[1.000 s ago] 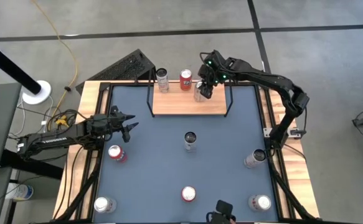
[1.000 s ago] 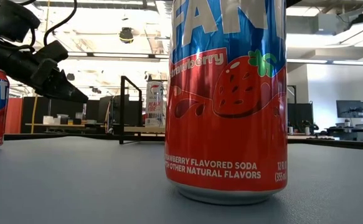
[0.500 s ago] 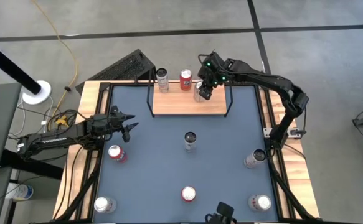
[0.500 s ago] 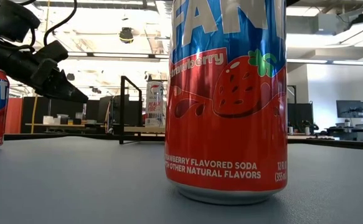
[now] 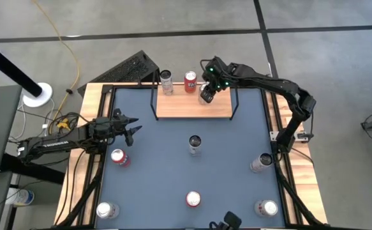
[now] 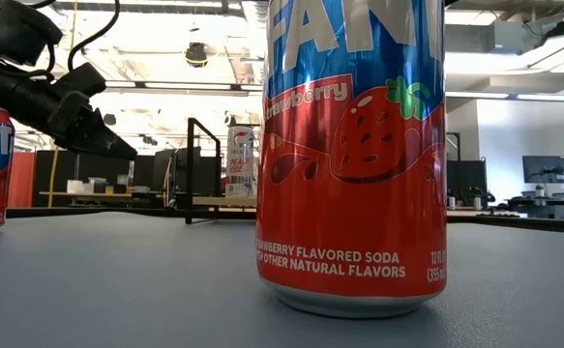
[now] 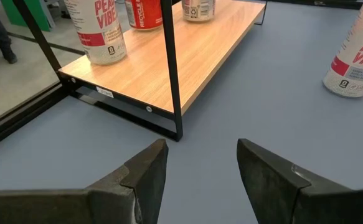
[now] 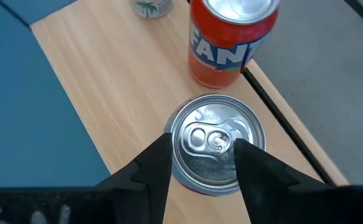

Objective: Place canned beverage on shelf
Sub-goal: Put the top red-silver soda can on the shelf

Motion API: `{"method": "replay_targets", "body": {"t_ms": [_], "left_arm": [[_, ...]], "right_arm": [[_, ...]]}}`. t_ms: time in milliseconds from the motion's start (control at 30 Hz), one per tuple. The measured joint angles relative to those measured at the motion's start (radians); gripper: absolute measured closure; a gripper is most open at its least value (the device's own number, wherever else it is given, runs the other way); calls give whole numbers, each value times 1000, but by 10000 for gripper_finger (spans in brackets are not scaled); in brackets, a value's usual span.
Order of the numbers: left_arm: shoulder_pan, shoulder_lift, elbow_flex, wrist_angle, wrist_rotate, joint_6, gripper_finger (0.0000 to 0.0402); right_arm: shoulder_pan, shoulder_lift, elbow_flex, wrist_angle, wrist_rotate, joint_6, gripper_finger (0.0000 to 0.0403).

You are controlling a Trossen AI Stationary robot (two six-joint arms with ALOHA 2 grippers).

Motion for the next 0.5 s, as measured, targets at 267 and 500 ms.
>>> {"method": "replay_targets", "body": {"t_ms": [267,500], "left_arm": [[0,0,0,0,0,0,217],[0,0,0,0,0,0,217]], "right_arm": [[-1,2,-1,11,40,240,223],[-1,2,-1,22,48,318,223]]}}
